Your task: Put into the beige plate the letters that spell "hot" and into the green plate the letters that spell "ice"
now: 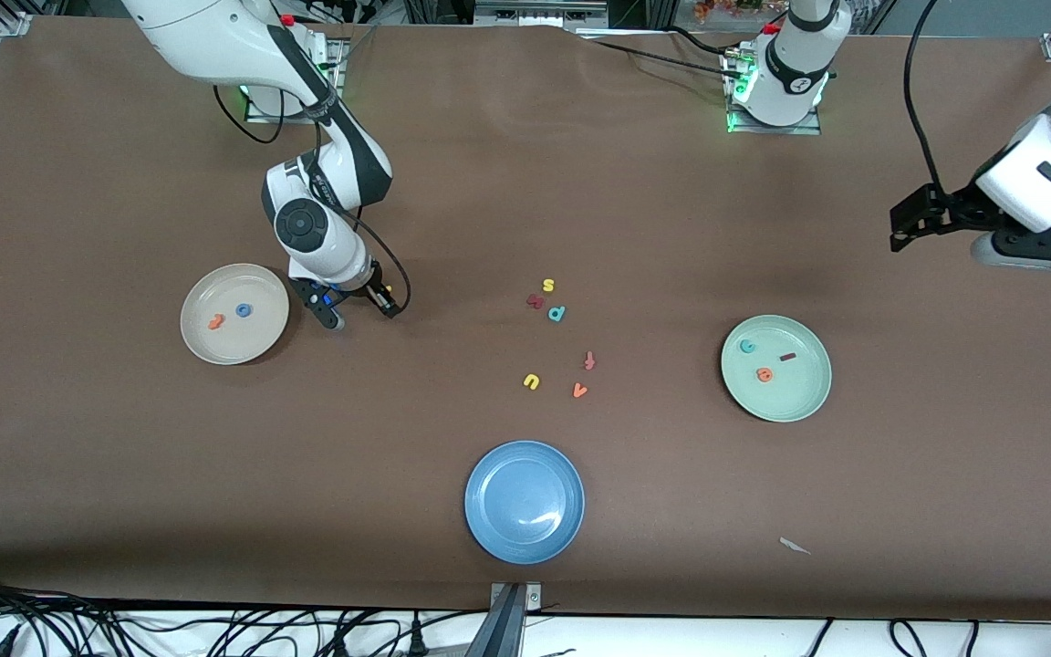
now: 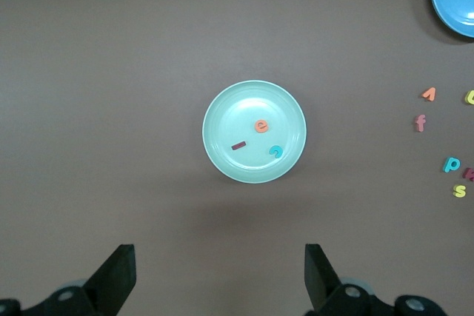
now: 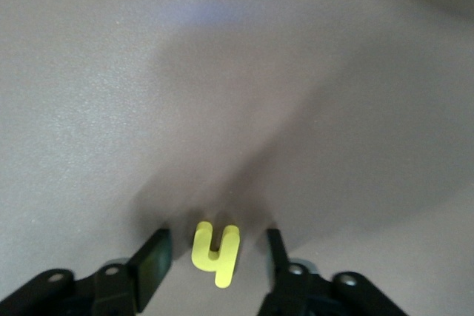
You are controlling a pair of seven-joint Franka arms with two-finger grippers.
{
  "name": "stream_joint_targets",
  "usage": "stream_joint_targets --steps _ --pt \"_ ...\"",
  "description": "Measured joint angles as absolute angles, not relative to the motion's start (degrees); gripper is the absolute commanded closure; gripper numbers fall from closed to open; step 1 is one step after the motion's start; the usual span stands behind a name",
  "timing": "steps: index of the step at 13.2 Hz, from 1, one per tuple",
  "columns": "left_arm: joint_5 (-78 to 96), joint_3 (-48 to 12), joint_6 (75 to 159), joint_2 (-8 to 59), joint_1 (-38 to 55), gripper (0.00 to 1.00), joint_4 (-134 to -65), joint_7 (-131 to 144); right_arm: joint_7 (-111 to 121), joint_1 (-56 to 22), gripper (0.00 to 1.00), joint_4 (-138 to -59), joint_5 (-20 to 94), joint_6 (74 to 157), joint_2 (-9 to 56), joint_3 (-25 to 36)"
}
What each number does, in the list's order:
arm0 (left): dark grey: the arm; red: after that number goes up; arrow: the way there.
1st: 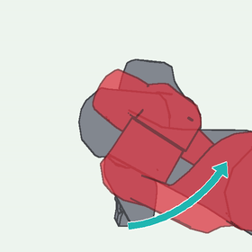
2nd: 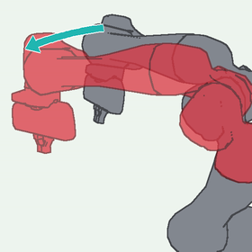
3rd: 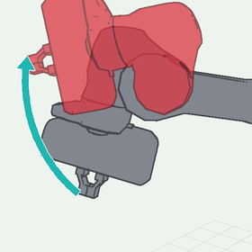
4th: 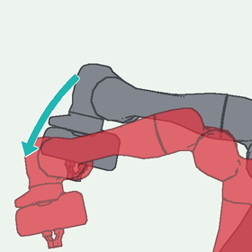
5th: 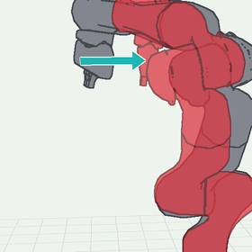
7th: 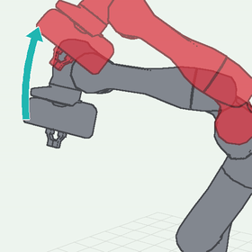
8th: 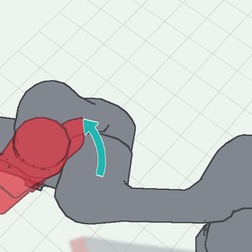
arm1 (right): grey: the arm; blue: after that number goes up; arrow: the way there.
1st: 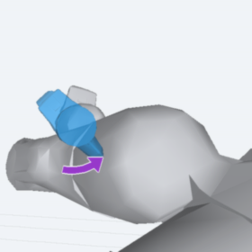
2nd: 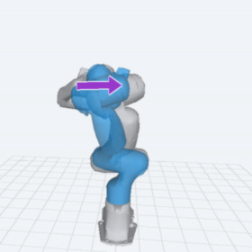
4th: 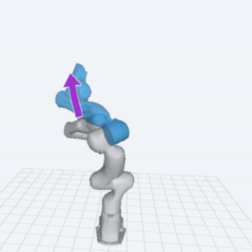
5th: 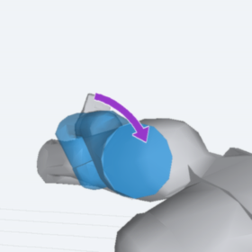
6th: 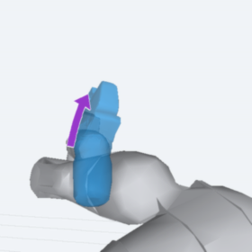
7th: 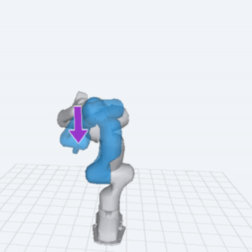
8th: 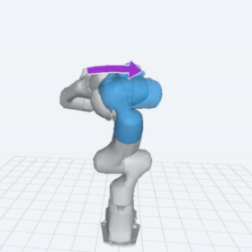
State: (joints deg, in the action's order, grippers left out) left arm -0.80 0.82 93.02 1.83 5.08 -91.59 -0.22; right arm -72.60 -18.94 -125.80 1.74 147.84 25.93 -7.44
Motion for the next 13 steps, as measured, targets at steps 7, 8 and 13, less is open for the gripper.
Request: stream_joint_targets --steps 7,8,13 --pt "-0.8 2.9 93.0 0.5 5.5 0.00 -95.0 -0.2 -72.6 -18.9 0.91 -125.9 1.7 147.0 25.3 -7.4" --pt "-0.8 2.9 93.0 0.4 5.5 0.00 -95.1 -0.2 -72.6 -18.9 0.91 -125.8 1.7 147.0 25.3 -7.4" --pt "-0.8 1.8 93.0 0.3 4.1 0.00 -95.5 -0.2 -70.6 -18.9 0.91 -121.5 1.7 139.9 25.1 -6.9"
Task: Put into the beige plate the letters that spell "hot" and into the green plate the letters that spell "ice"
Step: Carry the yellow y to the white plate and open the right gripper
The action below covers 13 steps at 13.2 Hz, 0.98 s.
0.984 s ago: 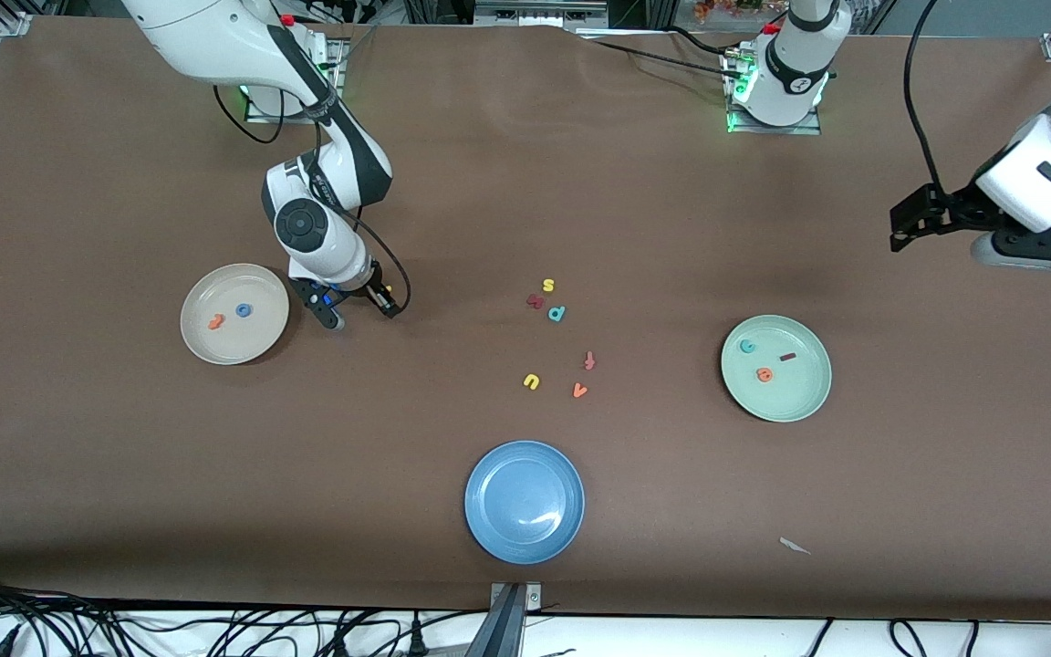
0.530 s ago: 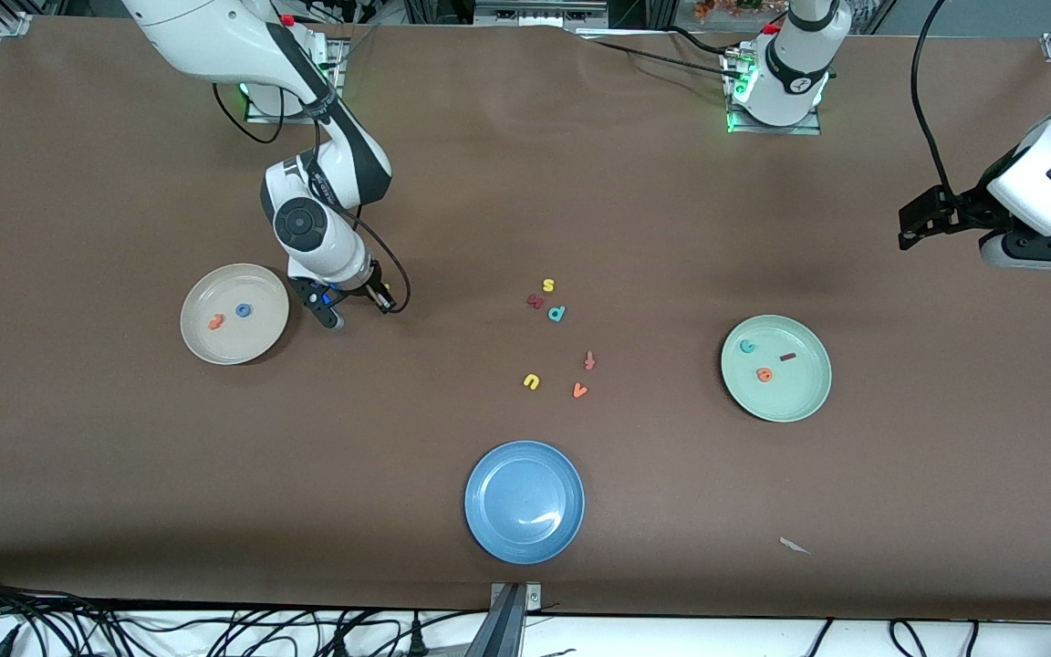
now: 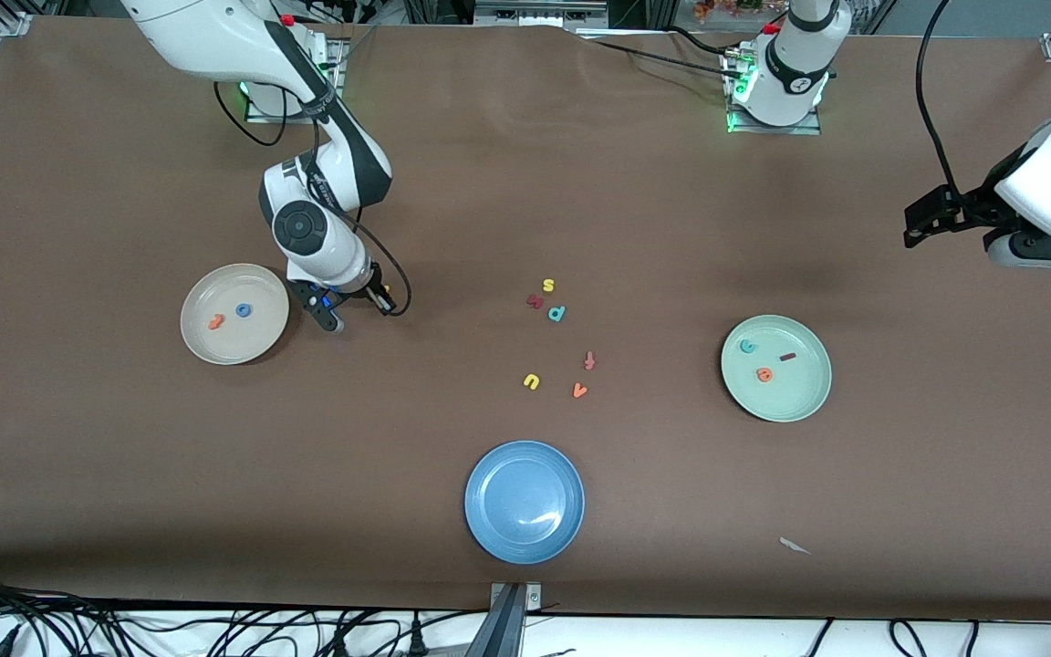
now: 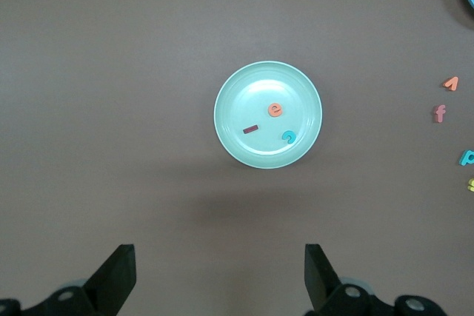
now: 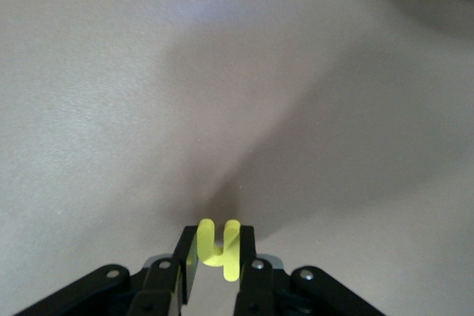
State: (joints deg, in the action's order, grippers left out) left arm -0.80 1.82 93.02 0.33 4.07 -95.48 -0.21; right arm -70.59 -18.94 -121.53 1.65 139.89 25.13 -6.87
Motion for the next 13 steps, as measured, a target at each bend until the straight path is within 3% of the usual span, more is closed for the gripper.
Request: stream_joint_targets --steps 5,8,11,12,13 --pt "-0.8 -0.3 93.0 0.3 1.9 0.00 -95.6 -0.2 -49.7 -18.7 0.91 -116.7 1.6 125.9 22.5 2.8" --pt "-0.8 -2.7 93.0 0.3 -0.3 0.00 -95.6 -0.2 -32.8 -18.5 0.91 -117.2 1.7 124.1 22.3 10.0" --pt "-0.8 -3.1 92.2 0.3 -0.8 0.00 -95.6 -0.2 -20.6 -17.6 0.88 -118.7 1.7 124.1 23.1 13.3" --pt "-0.8 -3.2 91.9 0.3 -0.8 0.00 -95.6 -0.2 -19.0 -17.3 0.75 -118.9 1.7 124.2 23.5 13.4" --pt "-0.8 -3.2 91.8 0.3 -0.8 0.00 -95.6 -0.2 -18.6 -17.3 0.53 -119.1 1.7 124.2 23.8 13.4"
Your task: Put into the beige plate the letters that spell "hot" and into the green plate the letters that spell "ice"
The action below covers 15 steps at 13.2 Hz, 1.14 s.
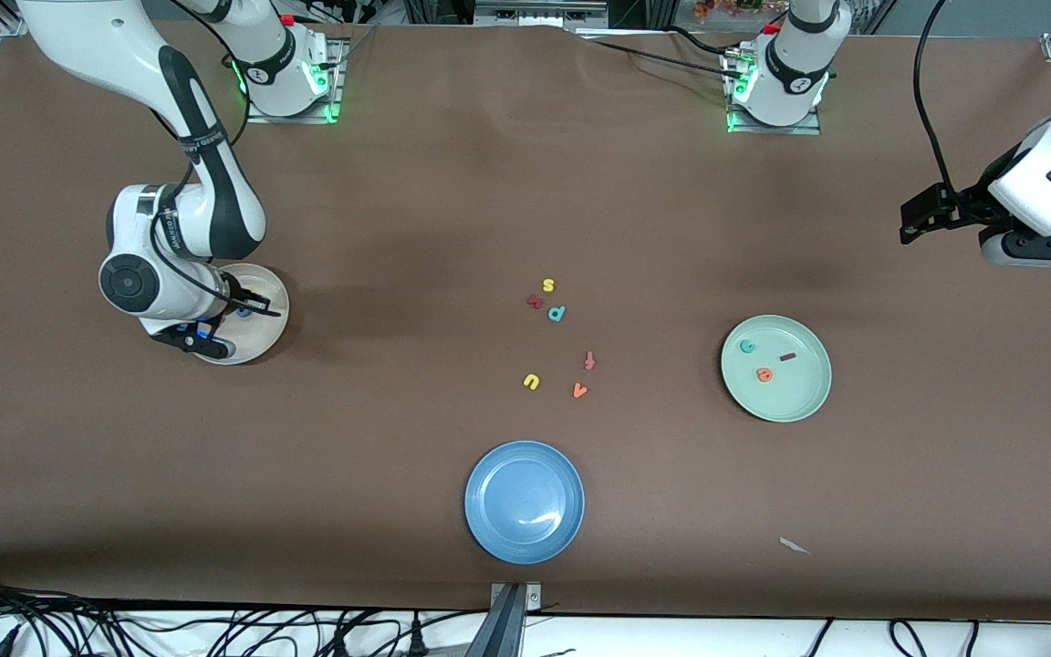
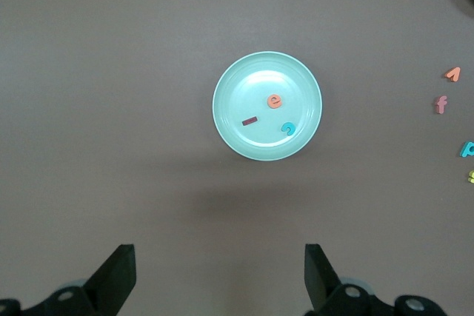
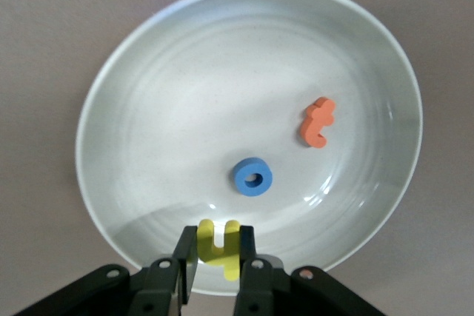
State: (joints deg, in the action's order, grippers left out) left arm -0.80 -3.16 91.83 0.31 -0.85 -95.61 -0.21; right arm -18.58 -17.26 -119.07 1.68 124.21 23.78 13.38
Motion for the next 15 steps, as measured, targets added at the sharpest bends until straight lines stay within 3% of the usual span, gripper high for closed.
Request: stream_joint_targets --steps 1,2,6,9,12,15 --pt "-0.8 -3.2 91.8 0.3 -0.9 0.00 -95.6 -0.2 -18.5 -17.3 0.24 -119.1 1.7 124.2 23.9 13.3" --pt "-0.8 -3.2 91.7 0.3 -1.0 0.00 -95.6 -0.2 -18.4 -17.4 0.03 -119.1 1.7 124.3 23.9 13.3" --pt "-0.8 -3.2 91.7 0.4 -1.2 0.00 -95.4 -0.2 -17.9 -17.5 0.01 -117.4 1.7 124.7 22.5 13.2" --pt "-0.8 -3.4 91.7 0.5 -1.2 0.00 -95.3 -0.2 -16.3 -17.5 0.01 -113.4 1.7 122.7 17.1 13.5" --pt "-0.8 -3.4 91.7 0.5 -1.2 0.00 -94.9 -0.2 -11.6 -17.4 0.01 -106.6 1.6 112.0 10.4 15.2" --pt "-0.8 -3.4 91.6 0.5 -1.2 0.00 -94.9 -0.2 -6.4 -17.3 0.01 -95.6 1.6 100.0 8.4 17.2"
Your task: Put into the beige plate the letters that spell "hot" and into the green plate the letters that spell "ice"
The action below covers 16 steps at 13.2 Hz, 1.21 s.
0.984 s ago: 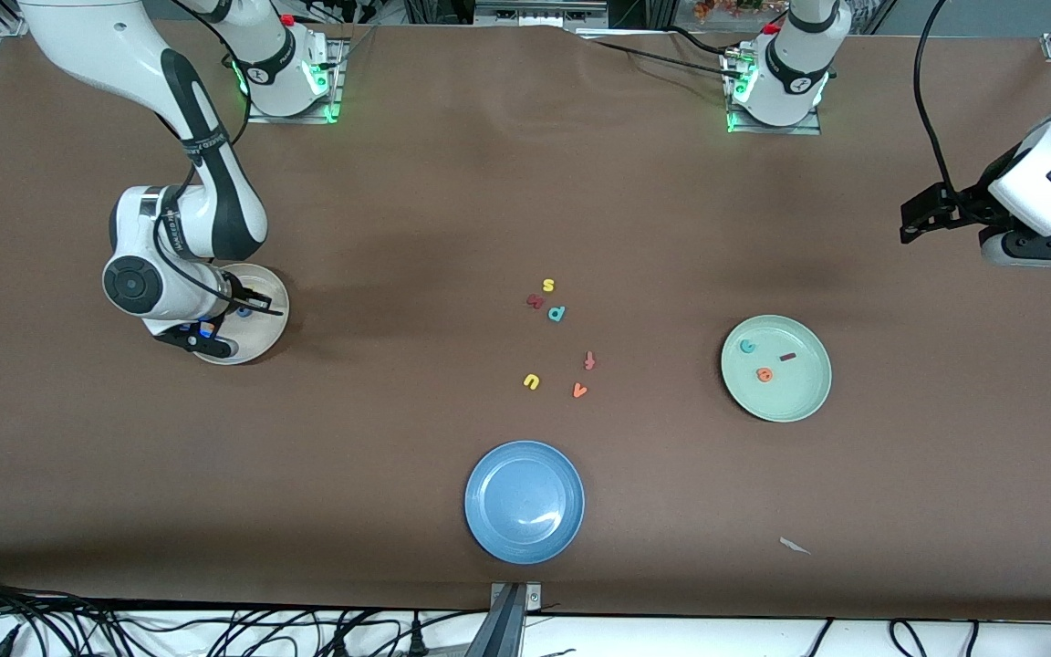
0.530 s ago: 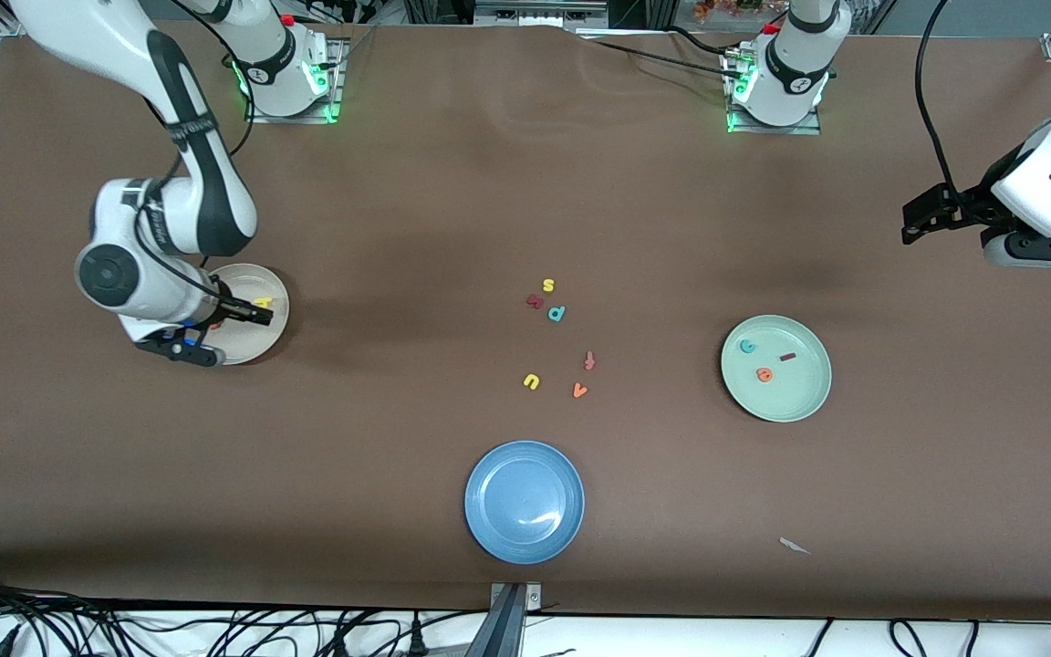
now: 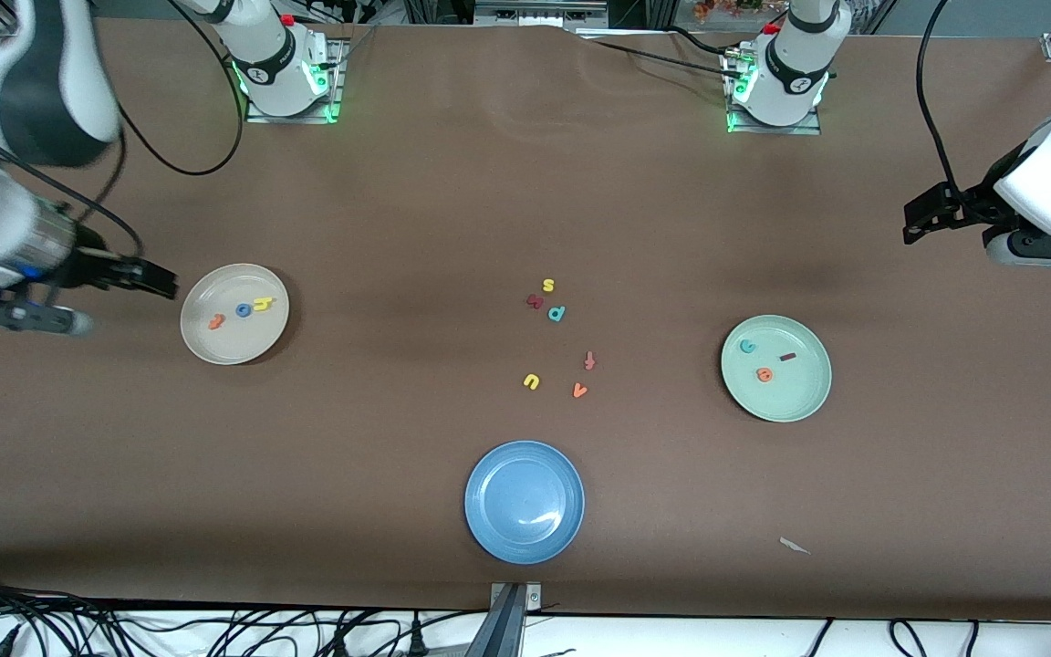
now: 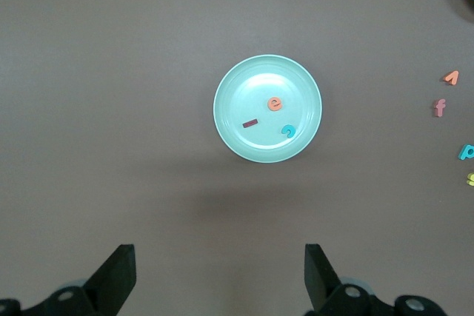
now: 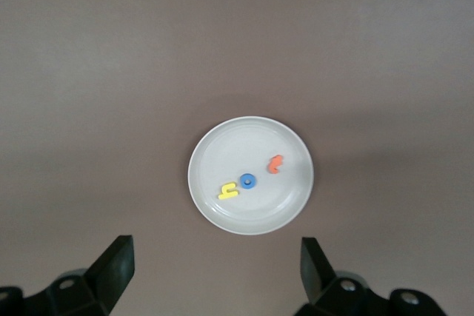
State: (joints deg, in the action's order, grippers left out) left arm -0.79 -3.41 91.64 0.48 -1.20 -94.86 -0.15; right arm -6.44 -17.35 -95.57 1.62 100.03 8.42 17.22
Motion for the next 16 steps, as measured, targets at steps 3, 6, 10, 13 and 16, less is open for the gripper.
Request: stream_joint_targets --steps 3,6,10,13,16 --pt "-0.8 -3.4 91.6 0.5 -1.2 0.00 -94.8 -0.2 -4.4 -17.4 0.00 -89.8 1.6 94.9 8.3 18.0" --pt "-0.8 -3.4 91.6 0.5 -1.2 0.00 -94.8 -0.2 -4.2 -17.4 0.00 -87.7 1.5 94.4 7.9 18.1" --pt "-0.8 -3.4 91.6 0.5 -1.3 0.00 -93.5 -0.1 -4.1 -13.4 0.00 -87.6 -2.0 94.3 7.4 13.7" --pt "-0.8 -3.3 91.6 0.7 -1.4 0.00 -93.3 -0.1 -4.2 -2.8 0.00 -88.1 -2.8 95.7 7.5 1.9" --pt "-0.8 -3.3 91.6 1.0 -1.4 0.00 -93.3 -0.1 -4.2 1.9 0.00 -90.7 -2.8 99.5 7.5 -2.5"
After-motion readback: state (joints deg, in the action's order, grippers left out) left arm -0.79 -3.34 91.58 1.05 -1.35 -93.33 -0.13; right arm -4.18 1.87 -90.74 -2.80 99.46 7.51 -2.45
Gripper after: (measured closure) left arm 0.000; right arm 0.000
